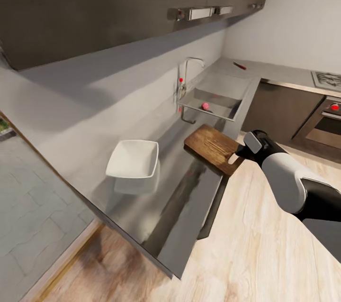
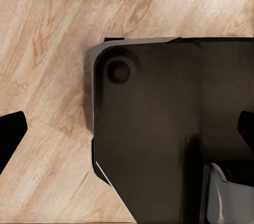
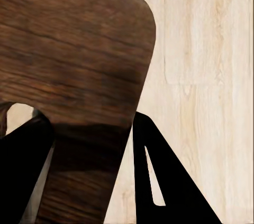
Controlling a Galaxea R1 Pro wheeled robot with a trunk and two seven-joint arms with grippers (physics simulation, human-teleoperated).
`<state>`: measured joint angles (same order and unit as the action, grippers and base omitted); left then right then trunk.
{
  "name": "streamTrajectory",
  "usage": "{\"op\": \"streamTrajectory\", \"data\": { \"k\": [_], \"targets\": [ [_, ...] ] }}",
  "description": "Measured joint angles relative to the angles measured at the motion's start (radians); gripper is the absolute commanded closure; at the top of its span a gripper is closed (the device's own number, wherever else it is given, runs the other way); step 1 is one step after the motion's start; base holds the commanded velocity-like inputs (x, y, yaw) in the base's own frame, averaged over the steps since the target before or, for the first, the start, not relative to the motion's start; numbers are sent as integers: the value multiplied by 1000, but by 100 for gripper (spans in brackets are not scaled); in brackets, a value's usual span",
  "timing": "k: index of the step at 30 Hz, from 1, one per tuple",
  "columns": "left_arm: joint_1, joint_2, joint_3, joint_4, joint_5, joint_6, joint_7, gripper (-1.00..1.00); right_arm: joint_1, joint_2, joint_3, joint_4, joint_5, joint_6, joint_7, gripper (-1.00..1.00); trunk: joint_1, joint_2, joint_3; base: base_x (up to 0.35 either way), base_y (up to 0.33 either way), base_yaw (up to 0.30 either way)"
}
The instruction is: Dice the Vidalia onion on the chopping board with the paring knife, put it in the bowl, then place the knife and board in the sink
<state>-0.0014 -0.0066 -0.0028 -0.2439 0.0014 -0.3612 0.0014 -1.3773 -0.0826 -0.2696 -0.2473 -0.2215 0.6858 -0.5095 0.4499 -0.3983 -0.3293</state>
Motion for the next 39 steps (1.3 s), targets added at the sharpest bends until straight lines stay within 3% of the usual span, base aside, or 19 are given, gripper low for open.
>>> {"op": "streamTrajectory", "data": {
  "k": [19,39],
  "targets": [
    [0,0,0,0,0,0,0,-100,0,2,0,2,-5,-1,1,100,0,0,15,-173,-278,220],
    [0,1,0,1,0,0,0,-100,2,3,0,12,-5,-1,1,100,0,0,29,-5,-314,223]
  ]
}}
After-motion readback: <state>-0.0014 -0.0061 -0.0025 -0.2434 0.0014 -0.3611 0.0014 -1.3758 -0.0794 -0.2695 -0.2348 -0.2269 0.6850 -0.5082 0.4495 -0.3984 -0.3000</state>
